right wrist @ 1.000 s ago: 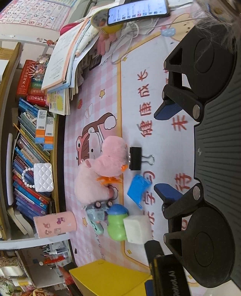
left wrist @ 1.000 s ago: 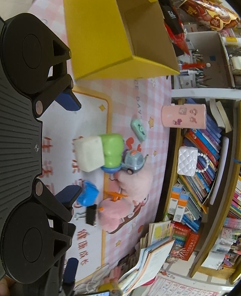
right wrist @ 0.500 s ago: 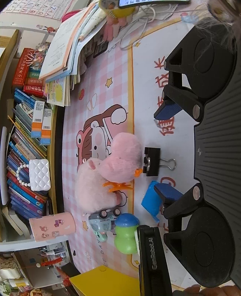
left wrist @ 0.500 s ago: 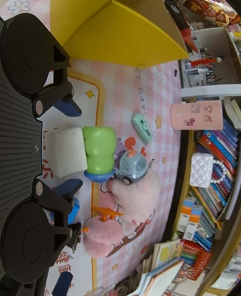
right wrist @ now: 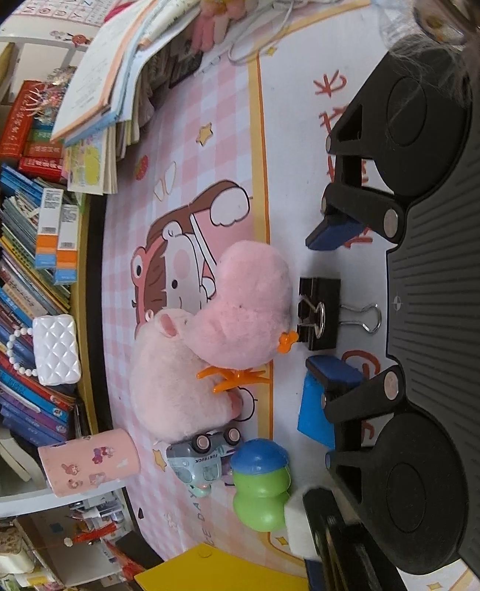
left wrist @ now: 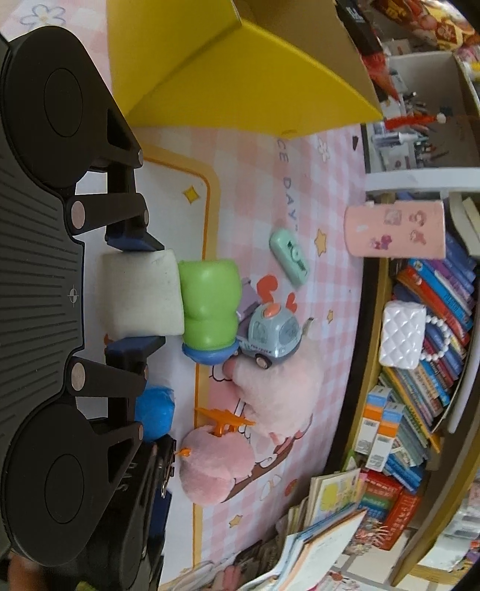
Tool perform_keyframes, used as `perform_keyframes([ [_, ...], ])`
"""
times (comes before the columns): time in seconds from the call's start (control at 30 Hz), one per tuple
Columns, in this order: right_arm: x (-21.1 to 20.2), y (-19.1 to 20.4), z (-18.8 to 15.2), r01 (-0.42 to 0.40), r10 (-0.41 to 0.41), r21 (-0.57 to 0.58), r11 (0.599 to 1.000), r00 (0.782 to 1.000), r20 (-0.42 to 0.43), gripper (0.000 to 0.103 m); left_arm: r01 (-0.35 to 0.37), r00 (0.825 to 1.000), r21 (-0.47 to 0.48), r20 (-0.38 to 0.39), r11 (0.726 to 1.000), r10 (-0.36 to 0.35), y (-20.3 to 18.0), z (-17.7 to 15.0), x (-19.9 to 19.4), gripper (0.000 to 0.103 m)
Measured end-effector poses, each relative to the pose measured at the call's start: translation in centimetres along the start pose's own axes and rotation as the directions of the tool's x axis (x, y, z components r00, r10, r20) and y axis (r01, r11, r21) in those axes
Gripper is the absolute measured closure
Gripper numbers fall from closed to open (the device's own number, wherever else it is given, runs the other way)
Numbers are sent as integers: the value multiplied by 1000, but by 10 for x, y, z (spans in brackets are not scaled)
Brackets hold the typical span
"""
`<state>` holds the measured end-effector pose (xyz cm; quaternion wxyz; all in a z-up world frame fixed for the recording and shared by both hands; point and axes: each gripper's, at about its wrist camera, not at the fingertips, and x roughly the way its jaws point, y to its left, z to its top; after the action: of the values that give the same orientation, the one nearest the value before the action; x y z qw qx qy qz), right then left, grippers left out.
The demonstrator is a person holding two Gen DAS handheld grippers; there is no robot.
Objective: Organize objects
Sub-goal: 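Grasp the white eraser block with the left tool while the right tool grasps the black binder clip, then carry the eraser block and binder clip with both tools over the yellow box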
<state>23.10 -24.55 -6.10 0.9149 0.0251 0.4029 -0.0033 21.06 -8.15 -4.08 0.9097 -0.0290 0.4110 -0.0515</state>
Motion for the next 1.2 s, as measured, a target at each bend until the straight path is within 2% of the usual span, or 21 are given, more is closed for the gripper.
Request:
perform_keyframes([
  [0.03, 0, 1, 0, -4, 5, -7, 1000, 1000, 3, 65, 2, 1000, -7, 3, 1000, -2, 2, 0, -3, 60],
  [0.27, -16, -3, -3, 22, -22, -6, 1000, 1000, 16, 65, 28, 999, -29, 36, 999, -26, 8, -11, -27, 61],
  [0.57, -56, 5, -20, 4, -3, -29, 1000, 1000, 30, 65, 69, 996, -51, 57, 996, -67, 15, -36, -57, 61],
  [0.93, -94, 69, -49, -97, 107, -195, 976, 993, 42, 65, 50, 995, -77, 89, 996, -43, 52, -60, -92, 61],
  [1.2, -113, 111, -69, -137, 147, -231, 963, 989, 27, 65, 20, 996, -115, 86, 993, -10, 92, -84, -119, 61],
])
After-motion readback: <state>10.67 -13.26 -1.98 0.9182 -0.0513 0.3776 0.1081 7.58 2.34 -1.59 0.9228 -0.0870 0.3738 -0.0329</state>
